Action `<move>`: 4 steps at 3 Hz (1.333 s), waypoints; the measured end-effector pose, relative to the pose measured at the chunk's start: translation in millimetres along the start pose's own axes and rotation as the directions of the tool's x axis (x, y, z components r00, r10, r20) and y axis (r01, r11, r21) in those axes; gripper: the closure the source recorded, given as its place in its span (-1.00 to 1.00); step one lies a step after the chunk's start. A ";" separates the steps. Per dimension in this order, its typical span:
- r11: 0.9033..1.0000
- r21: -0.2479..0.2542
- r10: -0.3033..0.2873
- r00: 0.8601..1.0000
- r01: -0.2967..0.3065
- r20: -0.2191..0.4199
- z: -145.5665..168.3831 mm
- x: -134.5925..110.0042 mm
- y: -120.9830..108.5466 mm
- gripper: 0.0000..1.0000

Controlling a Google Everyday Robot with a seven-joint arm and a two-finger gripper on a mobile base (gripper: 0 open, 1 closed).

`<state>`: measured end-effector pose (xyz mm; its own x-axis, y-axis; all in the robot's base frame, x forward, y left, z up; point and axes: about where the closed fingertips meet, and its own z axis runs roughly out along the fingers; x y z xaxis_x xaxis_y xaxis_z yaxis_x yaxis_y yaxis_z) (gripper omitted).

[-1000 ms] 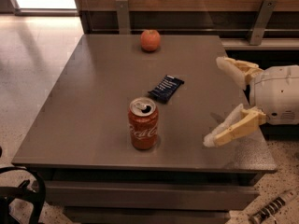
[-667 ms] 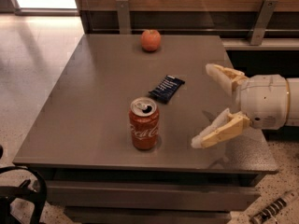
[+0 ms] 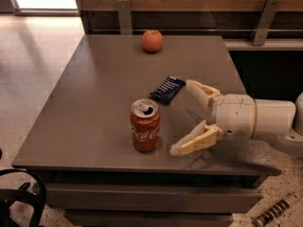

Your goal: Move coke can near apple

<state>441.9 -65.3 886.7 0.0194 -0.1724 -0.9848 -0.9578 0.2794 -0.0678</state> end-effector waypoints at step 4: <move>0.996 -0.086 0.012 0.998 -0.006 0.068 47.5 0.2 22.0 -0.34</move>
Offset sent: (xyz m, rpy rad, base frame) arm -0.0052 0.0423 -0.0121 0.0851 0.0059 0.0660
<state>434.5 -14.3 877.4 0.0274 -0.1048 -0.9941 -0.9789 0.1986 -0.0479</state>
